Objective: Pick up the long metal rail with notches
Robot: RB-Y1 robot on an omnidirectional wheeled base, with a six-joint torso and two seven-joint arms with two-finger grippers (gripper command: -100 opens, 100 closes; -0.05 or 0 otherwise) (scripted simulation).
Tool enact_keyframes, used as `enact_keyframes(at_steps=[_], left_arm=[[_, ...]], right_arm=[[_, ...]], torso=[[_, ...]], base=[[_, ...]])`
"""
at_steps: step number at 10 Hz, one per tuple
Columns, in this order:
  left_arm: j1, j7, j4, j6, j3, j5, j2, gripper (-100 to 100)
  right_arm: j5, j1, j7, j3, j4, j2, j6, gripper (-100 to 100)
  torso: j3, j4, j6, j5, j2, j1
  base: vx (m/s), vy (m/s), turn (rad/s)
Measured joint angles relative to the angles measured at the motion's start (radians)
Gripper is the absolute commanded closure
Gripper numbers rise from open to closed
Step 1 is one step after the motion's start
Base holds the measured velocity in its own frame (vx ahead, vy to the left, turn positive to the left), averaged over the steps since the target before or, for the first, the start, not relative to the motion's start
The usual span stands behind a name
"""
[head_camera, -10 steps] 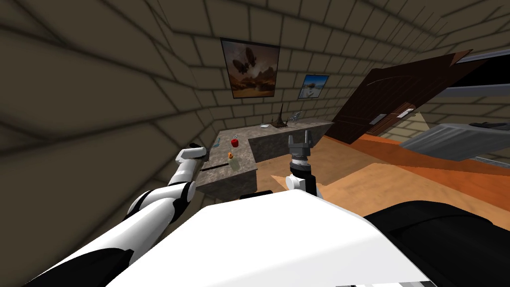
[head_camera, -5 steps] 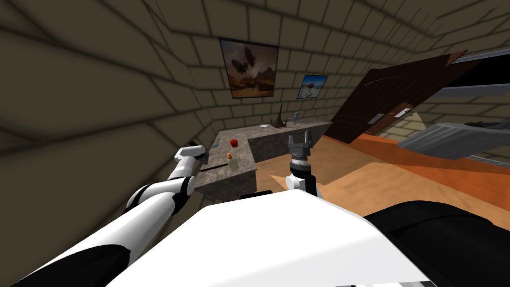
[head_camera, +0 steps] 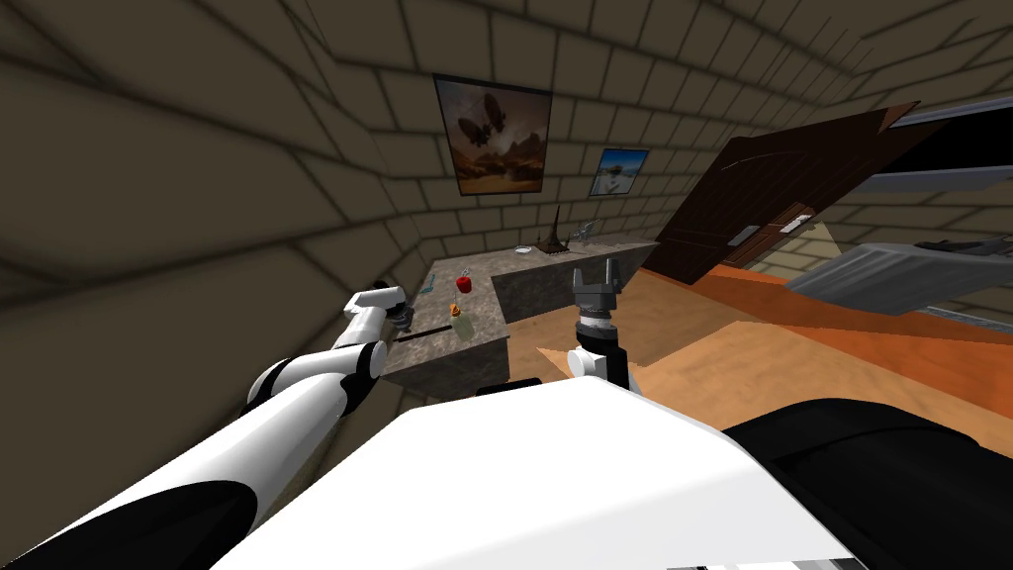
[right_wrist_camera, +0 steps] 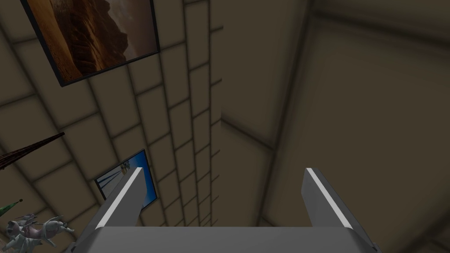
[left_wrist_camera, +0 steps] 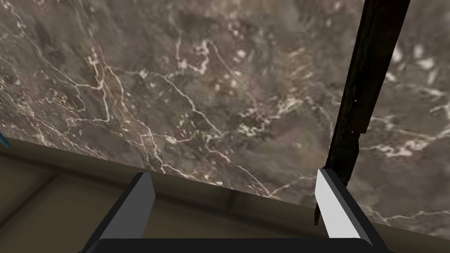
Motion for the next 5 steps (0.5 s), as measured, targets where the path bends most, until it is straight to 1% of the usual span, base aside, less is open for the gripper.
enact_keyframes(at_steps=[1, 2, 4, 5], left_arm=[[-0.008, -0.003, 0.013, 0.017, 0.001, 0.000, 0.001, -100], [-0.016, -0.004, 0.022, 0.047, 0.003, -0.001, 0.001, -100], [-0.049, -0.019, 0.081, 0.106, 0.010, -0.001, 0.006, -100], [-0.058, -0.024, 0.105, 0.119, 0.011, -0.001, 0.006, -100]], right_arm=[[0.000, 0.000, 0.000, 0.000, 0.000, 0.000, 0.000, 0], [0.000, 0.000, 0.000, 0.000, 0.000, 0.000, 0.000, 0], [0.000, 0.000, 0.000, 0.000, 0.000, 0.000, 0.000, 0], [0.000, 0.000, 0.000, 0.000, 0.000, 0.000, 0.000, 0]], torso=[[0.000, 0.000, 0.000, 0.000, 0.000, 0.000], [0.000, 0.000, 0.000, 0.000, 0.000, 0.000], [0.000, 0.000, 0.000, 0.000, 0.000, 0.000], [0.000, 0.000, 0.000, 0.000, 0.000, 0.000]], base=[[-0.001, 0.001, -0.013], [-0.002, 0.003, -0.018], [-0.001, 0.006, -0.012], [0.000, 0.000, 0.000]])
